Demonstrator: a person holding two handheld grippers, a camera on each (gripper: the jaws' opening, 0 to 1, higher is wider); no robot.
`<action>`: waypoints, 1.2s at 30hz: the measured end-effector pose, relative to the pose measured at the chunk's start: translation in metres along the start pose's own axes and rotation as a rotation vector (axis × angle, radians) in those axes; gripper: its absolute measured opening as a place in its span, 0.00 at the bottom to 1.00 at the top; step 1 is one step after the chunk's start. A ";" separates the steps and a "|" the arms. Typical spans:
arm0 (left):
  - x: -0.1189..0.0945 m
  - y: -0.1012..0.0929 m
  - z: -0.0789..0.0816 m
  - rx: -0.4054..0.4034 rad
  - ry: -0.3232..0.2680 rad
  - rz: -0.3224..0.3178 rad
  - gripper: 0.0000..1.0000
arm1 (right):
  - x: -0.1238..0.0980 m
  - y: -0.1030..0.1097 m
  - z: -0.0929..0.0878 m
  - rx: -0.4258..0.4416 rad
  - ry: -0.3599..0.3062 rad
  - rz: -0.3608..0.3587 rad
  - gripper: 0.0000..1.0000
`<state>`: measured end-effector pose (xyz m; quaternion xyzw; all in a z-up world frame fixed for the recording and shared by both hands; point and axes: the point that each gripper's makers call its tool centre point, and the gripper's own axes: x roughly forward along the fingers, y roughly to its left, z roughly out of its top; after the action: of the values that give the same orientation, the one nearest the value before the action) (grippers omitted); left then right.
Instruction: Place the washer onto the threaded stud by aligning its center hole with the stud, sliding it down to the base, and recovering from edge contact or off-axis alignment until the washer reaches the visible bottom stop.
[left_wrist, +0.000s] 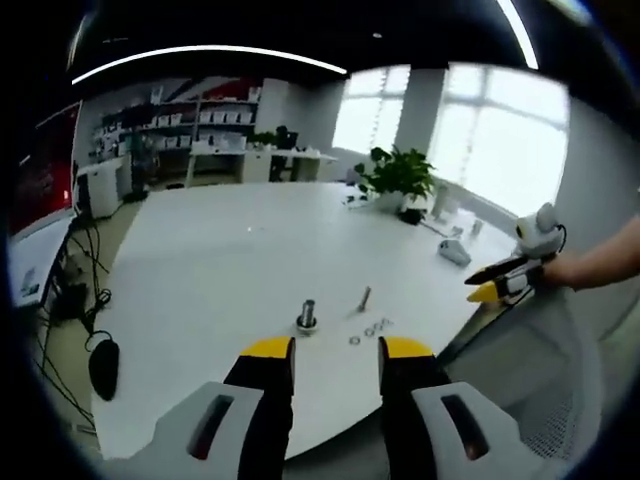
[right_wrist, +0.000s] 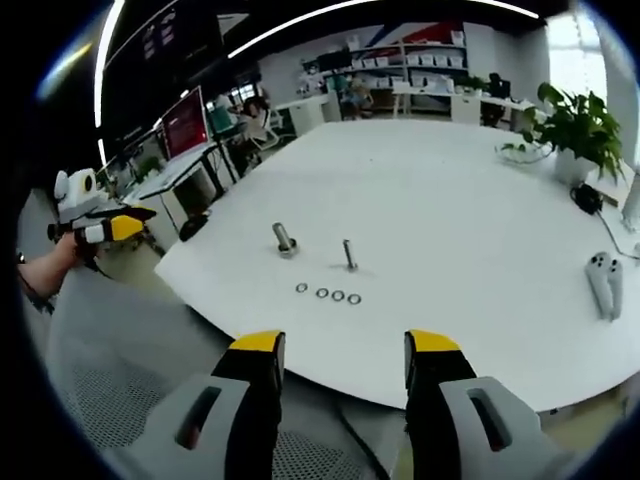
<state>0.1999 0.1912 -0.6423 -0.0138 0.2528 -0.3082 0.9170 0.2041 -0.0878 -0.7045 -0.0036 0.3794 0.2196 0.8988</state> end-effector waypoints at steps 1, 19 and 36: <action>0.000 -0.002 -0.002 -0.010 0.001 -0.008 0.31 | 0.000 -0.002 0.000 -0.006 0.000 -0.010 0.53; 0.006 -0.010 -0.010 0.004 0.039 -0.070 0.33 | 0.001 -0.003 -0.007 -0.016 0.036 -0.028 0.56; 0.006 -0.011 -0.008 -0.044 0.029 -0.101 0.31 | 0.003 -0.003 -0.016 -0.026 0.094 -0.028 0.54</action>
<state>0.1936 0.1800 -0.6501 -0.0422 0.2715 -0.3484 0.8962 0.1958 -0.0919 -0.7186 -0.0308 0.4184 0.2113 0.8828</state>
